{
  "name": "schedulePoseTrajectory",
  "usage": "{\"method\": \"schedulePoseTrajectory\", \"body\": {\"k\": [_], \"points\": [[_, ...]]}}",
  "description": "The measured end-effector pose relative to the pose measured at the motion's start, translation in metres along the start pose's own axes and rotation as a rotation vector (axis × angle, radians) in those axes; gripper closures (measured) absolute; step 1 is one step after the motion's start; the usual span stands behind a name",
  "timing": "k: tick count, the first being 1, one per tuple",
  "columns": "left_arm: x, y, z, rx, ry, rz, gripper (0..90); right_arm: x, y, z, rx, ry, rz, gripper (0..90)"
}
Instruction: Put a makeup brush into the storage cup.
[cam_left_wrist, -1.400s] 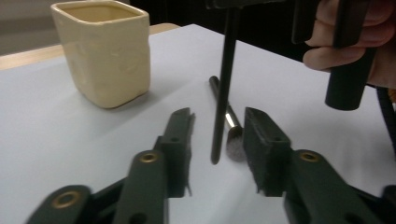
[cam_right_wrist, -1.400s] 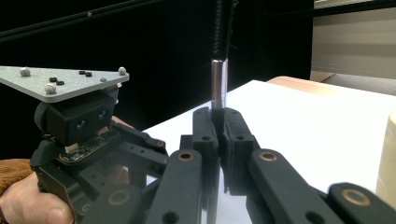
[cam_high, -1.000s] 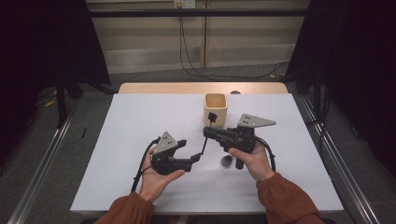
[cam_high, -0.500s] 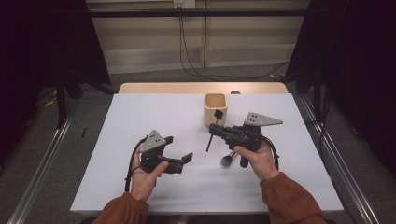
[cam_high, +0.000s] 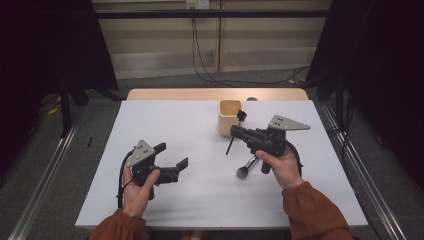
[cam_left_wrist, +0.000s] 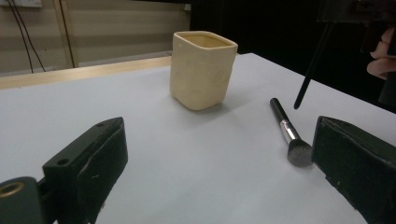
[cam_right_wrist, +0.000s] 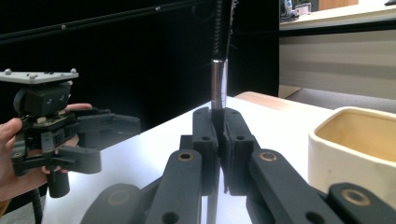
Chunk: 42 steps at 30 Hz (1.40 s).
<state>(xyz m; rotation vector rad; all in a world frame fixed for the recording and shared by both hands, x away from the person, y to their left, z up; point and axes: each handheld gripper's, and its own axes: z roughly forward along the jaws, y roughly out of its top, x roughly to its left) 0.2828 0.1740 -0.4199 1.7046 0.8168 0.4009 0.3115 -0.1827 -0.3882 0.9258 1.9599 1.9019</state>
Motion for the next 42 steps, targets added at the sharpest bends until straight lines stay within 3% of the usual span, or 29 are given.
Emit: {"method": "schedulePoseTrajectory", "body": {"k": [3, 7, 17, 20, 25, 27, 33, 42], "points": [[0.004, -0.005, -0.005, -0.043, 0.005, -0.007, 3.9, -0.002, 0.003, 0.0, -0.004, -0.011, 0.006, 85.8], [0.01, -0.006, -0.016, -0.039, 0.017, -0.033, 3.8, -0.005, 0.006, 0.0, -0.003, -0.02, 0.002, 85.8], [0.024, -0.016, -0.046, -0.023, 0.066, -0.011, 3.1, -0.012, 0.008, 0.009, 0.001, -0.057, 0.001, 85.9], [0.028, -0.023, -0.053, -0.041, 0.057, -0.012, 2.8, -0.016, 0.008, 0.011, 0.002, -0.069, 0.003, 85.8], [0.031, -0.027, -0.057, -0.065, 0.083, -0.009, 2.8, -0.025, 0.014, 0.013, -0.005, -0.089, 0.009, 85.8], [0.033, -0.027, -0.057, -0.076, 0.073, -0.022, 2.8, -0.025, 0.017, 0.014, -0.006, -0.091, 0.004, 85.9], [0.032, -0.027, -0.059, -0.078, 0.075, -0.002, 2.9, -0.028, 0.026, 0.021, -0.007, -0.094, -0.02, 85.8], [0.029, -0.029, -0.063, -0.07, 0.079, 0.008, 2.9, -0.044, 0.036, 0.026, -0.004, -0.128, -0.012, 85.8]]}}
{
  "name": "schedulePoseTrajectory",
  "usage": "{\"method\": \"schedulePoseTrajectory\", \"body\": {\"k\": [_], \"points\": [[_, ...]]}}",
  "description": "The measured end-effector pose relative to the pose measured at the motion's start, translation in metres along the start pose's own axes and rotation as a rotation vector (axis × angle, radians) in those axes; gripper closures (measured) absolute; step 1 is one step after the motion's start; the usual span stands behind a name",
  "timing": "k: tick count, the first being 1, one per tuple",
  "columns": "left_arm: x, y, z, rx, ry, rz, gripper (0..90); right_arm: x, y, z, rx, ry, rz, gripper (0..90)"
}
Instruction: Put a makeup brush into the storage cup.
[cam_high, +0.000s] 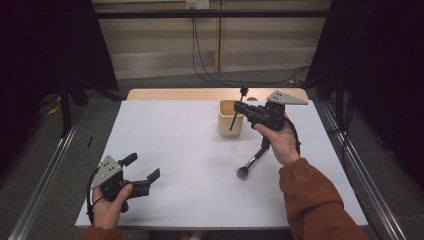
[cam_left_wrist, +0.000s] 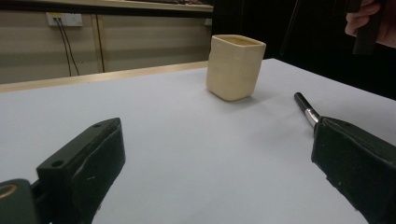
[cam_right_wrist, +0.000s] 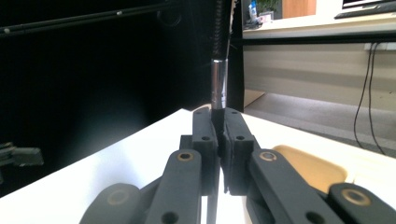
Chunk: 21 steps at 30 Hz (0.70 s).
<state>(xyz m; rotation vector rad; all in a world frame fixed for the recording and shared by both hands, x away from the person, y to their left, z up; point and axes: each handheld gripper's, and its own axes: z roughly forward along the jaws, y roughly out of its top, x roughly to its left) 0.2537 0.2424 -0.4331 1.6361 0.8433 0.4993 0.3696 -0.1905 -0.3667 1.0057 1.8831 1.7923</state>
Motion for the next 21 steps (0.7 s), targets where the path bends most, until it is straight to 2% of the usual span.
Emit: {"method": "schedulePoseTrajectory", "body": {"k": [2, 8, 12, 14, 21], "points": [[0.0, -0.001, -0.001, 0.007, 0.011, -0.004, 3.0, -0.001, 0.005, 0.001, -0.011, -0.005, -0.007, 85.8], [-0.002, -0.001, -0.001, 0.013, 0.009, 0.005, 3.3, -0.003, 0.021, 0.005, -0.03, -0.02, -0.037, 85.8], [-0.001, 0.0, -0.002, 0.016, 0.023, 0.006, 3.3, -0.007, 0.025, 0.009, -0.036, -0.026, -0.031, 85.8], [0.0, -0.001, -0.001, 0.012, 0.021, -0.008, 3.2, -0.013, 0.027, 0.013, -0.033, -0.045, -0.038, 85.8], [0.0, 0.0, -0.001, 0.017, 0.019, 0.019, 2.9, -0.021, 0.034, 0.02, -0.025, -0.091, -0.063, 85.8]]}}
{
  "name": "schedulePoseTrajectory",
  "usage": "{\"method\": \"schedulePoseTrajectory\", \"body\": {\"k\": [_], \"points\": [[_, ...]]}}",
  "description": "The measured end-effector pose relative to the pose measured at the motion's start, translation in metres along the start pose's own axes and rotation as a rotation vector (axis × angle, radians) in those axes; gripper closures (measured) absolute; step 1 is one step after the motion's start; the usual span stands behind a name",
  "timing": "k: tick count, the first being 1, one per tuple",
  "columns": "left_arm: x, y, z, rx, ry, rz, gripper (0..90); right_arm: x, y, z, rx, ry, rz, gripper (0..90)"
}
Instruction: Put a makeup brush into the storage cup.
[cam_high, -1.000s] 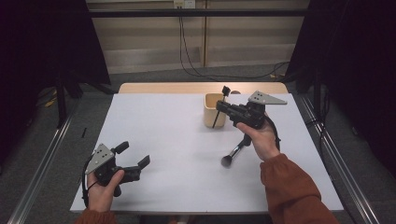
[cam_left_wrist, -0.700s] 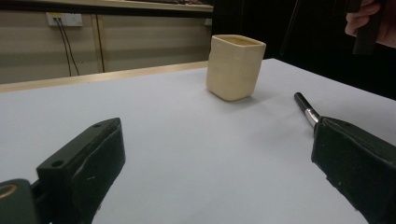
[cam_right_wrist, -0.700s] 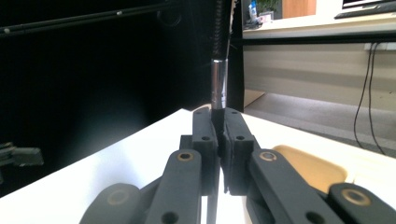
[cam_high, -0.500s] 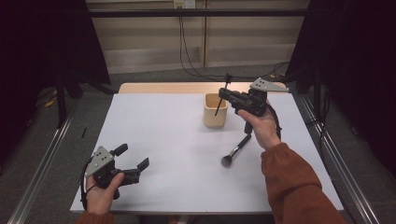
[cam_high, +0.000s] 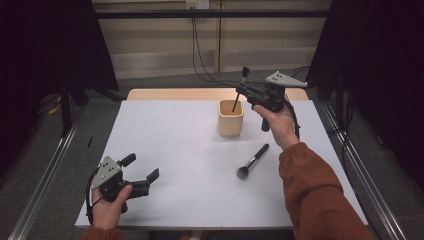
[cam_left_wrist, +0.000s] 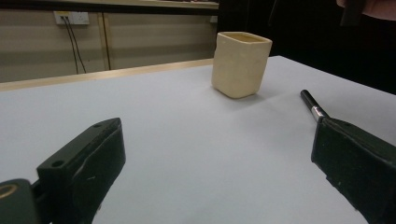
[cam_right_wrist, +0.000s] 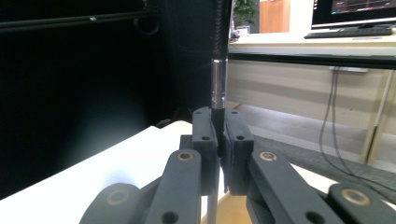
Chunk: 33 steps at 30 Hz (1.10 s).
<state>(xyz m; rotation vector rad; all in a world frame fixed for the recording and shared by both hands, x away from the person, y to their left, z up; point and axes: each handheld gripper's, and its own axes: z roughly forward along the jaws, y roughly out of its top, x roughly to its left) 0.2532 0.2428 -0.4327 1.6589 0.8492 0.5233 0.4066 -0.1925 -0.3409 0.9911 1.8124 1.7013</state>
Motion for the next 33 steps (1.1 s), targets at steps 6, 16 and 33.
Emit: {"method": "schedulePoseTrajectory", "body": {"k": [6, 16, 33], "points": [[0.001, 0.0, -0.001, -0.002, 0.007, 0.002, 3.0, -0.01, -0.002, 0.007, 0.016, -0.032, -0.002, 85.7], [0.001, 0.001, -0.001, -0.007, 0.01, 0.001, 3.0, -0.01, -0.009, 0.013, 0.032, -0.041, -0.012, 85.7], [0.001, 0.001, 0.0, 0.001, 0.006, 0.009, 3.2, -0.012, -0.025, 0.019, 0.056, -0.056, -0.01, 85.7]]}}
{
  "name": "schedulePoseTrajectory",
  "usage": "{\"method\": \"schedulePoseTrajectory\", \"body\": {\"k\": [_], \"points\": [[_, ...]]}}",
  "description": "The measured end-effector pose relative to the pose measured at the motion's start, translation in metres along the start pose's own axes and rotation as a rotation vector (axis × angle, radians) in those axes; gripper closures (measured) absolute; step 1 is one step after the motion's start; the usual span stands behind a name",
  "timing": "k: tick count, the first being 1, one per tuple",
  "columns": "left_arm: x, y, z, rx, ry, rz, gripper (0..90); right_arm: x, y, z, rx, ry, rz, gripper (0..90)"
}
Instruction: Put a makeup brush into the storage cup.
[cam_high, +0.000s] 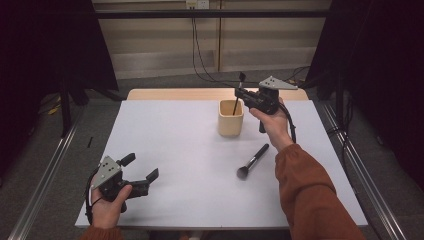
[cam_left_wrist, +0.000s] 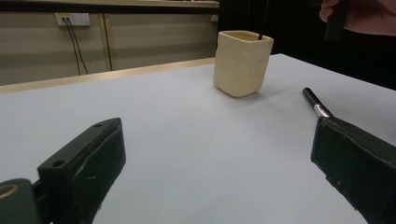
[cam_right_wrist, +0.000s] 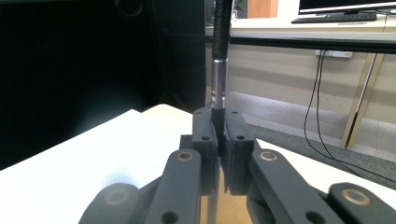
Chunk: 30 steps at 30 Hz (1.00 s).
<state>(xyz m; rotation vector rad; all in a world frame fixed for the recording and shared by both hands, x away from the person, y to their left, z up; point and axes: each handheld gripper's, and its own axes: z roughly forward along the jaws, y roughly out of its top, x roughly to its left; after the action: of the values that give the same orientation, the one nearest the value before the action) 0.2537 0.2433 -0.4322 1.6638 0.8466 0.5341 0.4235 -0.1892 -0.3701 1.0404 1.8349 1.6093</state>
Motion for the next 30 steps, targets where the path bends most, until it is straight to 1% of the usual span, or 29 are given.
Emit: {"method": "schedulePoseTrajectory", "body": {"k": [6, 7, 9, 14, 18, 21, 30], "points": [[-0.001, 0.0, 0.0, -0.001, -0.001, -0.006, 3.2, -0.003, -0.004, 0.002, 0.009, -0.003, 0.002, 85.6], [-0.001, 0.0, 0.0, 0.002, -0.001, -0.004, 3.2, -0.004, -0.005, 0.002, 0.011, 0.001, 0.002, 85.6], [-0.002, 0.0, 0.001, 0.004, -0.001, 0.012, 3.2, -0.006, -0.008, 0.004, 0.02, -0.009, 0.007, 85.6], [-0.002, 0.0, 0.001, 0.0, 0.0, 0.008, 3.2, -0.01, -0.016, 0.007, 0.034, -0.018, 0.022, 85.6], [-0.003, 0.0, 0.001, 0.005, -0.002, 0.013, 3.2, -0.012, -0.022, 0.008, 0.044, -0.021, 0.029, 85.6], [-0.004, 0.0, 0.002, 0.009, -0.005, 0.02, 3.2, -0.013, -0.025, 0.009, 0.052, -0.023, 0.034, 85.6], [-0.004, 0.0, 0.002, 0.012, -0.004, 0.018, 3.2, -0.011, -0.033, 0.013, 0.07, -0.014, 0.033, 85.6]]}}
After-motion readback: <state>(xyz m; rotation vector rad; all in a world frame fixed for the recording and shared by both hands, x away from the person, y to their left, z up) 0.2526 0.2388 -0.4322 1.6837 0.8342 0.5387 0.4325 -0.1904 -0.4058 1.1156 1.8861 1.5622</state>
